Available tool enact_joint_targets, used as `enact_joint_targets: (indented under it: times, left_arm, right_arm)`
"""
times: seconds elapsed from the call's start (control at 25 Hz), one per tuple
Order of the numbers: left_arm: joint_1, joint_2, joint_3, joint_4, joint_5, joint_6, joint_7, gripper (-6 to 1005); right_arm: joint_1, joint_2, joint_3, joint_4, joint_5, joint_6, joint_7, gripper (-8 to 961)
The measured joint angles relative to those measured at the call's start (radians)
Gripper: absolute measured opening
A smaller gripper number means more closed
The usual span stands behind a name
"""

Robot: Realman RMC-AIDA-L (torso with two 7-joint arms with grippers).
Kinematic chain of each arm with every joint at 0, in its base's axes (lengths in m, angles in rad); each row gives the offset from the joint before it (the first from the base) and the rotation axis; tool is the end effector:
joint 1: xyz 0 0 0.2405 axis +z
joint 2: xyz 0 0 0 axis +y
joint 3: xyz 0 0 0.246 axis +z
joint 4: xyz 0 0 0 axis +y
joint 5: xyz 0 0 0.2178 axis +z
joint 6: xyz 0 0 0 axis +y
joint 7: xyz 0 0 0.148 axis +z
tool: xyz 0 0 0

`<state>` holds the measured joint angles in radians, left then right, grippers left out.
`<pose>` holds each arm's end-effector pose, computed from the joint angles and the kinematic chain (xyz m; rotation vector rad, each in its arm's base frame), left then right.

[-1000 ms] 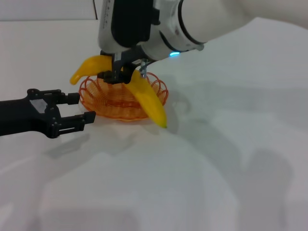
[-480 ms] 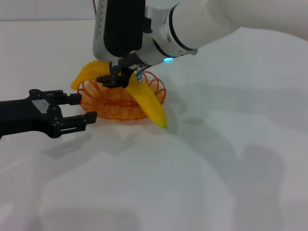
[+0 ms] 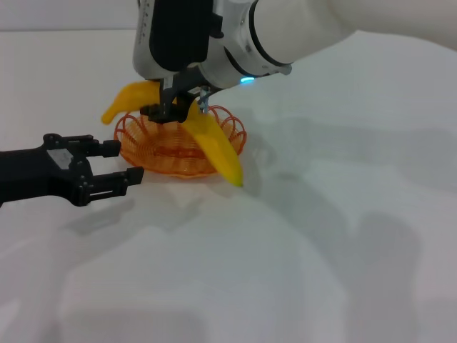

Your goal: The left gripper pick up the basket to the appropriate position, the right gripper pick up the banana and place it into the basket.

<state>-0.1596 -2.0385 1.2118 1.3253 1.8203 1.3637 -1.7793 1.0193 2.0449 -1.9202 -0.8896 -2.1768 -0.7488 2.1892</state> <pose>-0.2360 0.3080 0.0422 -2.6440 -0.5886 -0.4146 0.0451 0.4088 -0.1213 -2.7366 -0.1733 -0.1871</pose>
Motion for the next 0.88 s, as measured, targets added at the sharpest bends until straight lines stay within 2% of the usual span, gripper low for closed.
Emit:
enact_joint_targets:
  times: [0.12,0.32,0.56,0.68,0.88]
  left_arm:
    - [0.0,0.0,0.0,0.0,0.0,0.001,0.0,646]
    - [0.0,0.0,0.0,0.0,0.001,0.001,0.0,645]
    - [0.012,0.0,0.0,-0.001,0.002,0.002,0.0,646]
    - [0.015,0.001,0.0,-0.002,0.003,0.002,0.0,646]
    - [0.011,0.001,-0.004,-0.01,-0.004,0.002,0.001,647]
  right_arm:
    - [0.004,-0.001,0.0,0.002,-0.001,0.0,0.004,492]
    - [0.005,-0.002,0.001,0.003,-0.001,0.0,0.004,728]
    - [-0.013,-0.005,0.015,-0.035,-0.001,-0.012,0.004,871]
    - [-0.077,-0.01,0.087,-0.14,-0.028,-0.082,-0.007,869]
    - [-0.269,-0.012,0.275,-0.388,-0.058,-0.247,-0.09,865]
